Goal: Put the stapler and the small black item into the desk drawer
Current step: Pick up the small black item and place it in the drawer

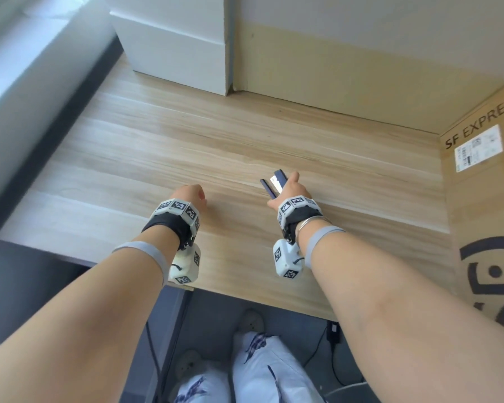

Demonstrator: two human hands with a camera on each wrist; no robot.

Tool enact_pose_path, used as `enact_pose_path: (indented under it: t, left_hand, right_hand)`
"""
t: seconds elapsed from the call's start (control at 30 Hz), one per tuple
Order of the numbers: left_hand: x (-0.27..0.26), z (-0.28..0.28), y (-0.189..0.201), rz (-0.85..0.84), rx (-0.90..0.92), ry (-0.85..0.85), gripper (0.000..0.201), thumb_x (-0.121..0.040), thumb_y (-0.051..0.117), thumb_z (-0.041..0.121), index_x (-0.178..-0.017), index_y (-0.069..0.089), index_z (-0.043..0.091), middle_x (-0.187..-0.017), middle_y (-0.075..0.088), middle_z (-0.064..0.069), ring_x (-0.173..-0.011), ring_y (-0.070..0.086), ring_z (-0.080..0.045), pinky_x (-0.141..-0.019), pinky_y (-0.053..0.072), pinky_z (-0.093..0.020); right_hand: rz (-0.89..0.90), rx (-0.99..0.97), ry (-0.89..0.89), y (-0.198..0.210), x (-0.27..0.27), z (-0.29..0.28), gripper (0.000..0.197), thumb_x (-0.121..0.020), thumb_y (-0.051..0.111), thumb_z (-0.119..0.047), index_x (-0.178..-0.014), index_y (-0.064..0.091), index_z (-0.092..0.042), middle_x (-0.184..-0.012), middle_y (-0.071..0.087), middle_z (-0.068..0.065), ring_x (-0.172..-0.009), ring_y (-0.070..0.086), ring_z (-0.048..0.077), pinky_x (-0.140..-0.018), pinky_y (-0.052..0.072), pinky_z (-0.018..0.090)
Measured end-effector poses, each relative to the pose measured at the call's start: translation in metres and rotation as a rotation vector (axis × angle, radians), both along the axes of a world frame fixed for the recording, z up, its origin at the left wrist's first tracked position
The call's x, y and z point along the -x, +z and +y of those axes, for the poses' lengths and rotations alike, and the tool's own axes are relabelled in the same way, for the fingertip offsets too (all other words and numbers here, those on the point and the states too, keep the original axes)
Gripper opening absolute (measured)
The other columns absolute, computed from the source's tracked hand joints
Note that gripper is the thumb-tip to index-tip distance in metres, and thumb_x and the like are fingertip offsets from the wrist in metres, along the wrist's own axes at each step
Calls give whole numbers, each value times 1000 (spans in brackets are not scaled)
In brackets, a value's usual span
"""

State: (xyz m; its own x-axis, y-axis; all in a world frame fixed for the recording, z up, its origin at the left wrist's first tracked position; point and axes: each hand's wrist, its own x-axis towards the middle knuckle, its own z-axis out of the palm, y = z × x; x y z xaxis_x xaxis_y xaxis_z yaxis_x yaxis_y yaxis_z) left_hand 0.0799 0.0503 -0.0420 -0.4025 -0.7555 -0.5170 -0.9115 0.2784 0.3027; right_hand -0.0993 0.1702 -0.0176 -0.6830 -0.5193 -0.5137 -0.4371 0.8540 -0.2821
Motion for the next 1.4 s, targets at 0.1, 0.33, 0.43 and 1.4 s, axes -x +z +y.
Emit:
enact_pose_path:
  t: [0.1, 0.33, 0.43, 1.4]
  left_hand:
    - [-30, 3, 3, 21, 5, 24, 27, -91, 50, 15, -113, 62, 6, -118, 65, -17, -109, 60, -34, -91, 49, -38]
    - [-120, 9, 4, 15, 45, 102, 27, -92, 48, 15, -113, 62, 6, -116, 67, -17, -107, 62, -34, -90, 50, -38]
    - [-167, 10, 1, -13, 66, 158, 28, -91, 46, 12, -112, 63, 5, -116, 67, -19, -108, 62, -35, -91, 50, -38]
    - [-375, 59, -158, -189, -154, 354, 28, -87, 42, 11, -105, 64, 13, -110, 68, -13, -102, 64, -33, -85, 51, -36]
  right_hand:
    - [-21, 40, 61, 9, -41, -5, 71, -76, 73, -24, -129, 29, -8, -103, 62, 13, -103, 64, 33, -71, 44, 32]
    - [-151, 151, 222, 17, -143, -16, 75, -70, 80, -38, -126, 36, -13, -120, 62, 13, -107, 62, 33, -76, 45, 32]
    - [-255, 175, 290, 17, -191, -20, 80, -71, 80, -39, -132, 34, -13, -127, 59, 14, -114, 59, 32, -85, 45, 32]
    - [-497, -269, 92, -170, -390, -17, 51, -93, 52, -25, -134, 29, -3, -128, 58, 16, -115, 59, 33, -93, 45, 35]
